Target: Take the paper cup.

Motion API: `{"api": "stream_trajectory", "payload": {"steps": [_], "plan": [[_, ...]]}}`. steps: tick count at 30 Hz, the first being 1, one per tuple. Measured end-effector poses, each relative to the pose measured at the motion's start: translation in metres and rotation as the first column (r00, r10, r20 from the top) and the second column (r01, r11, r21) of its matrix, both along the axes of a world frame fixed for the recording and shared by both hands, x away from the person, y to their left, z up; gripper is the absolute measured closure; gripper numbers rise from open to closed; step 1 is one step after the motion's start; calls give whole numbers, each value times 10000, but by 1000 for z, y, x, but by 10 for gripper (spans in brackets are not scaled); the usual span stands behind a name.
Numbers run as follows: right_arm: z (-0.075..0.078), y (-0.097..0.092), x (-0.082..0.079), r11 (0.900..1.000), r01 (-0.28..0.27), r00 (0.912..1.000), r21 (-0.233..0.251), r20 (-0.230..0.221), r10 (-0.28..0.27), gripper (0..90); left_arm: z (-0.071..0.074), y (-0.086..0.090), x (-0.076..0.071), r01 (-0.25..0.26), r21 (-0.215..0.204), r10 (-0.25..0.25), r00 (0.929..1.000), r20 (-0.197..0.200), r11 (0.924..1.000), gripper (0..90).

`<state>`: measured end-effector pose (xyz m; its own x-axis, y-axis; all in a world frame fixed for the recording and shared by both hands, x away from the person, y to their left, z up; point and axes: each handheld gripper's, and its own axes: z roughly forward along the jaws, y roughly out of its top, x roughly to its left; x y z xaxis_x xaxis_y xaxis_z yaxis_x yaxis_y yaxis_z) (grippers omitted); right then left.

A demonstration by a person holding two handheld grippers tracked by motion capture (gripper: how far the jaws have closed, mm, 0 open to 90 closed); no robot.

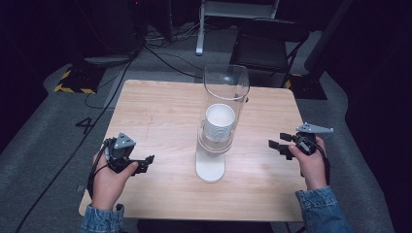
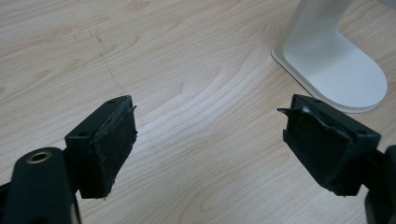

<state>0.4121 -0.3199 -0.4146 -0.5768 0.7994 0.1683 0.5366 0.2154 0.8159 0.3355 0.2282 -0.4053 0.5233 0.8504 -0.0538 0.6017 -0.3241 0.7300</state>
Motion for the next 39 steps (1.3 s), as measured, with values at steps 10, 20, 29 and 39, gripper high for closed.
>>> {"api": "stream_trajectory", "payload": {"steps": [10, 20, 29, 39], "plan": [[3, 5, -7, 9999, -162, 9996, -34, 226, 162, 261, 1, -3, 4, 206, -70, -205, 9998, 50, 9998, 169], [11, 23, -15, 9971, -754, 9958, 100, 537, 748, 224, 2, -2, 2, 447, -116, -448, 9990, -90, 9989, 164], [17, 63, -28, 9790, -2039, 9751, -68, 872, 2037, 189, 4, -5, 1, 540, -210, -541, 9985, -47, 9983, 164], [18, 90, -41, 9528, -3026, 9499, 237, 896, 2994, 177, 3, -7, 2, 659, -145, -660, 9978, -76, 9977, 164]]}}
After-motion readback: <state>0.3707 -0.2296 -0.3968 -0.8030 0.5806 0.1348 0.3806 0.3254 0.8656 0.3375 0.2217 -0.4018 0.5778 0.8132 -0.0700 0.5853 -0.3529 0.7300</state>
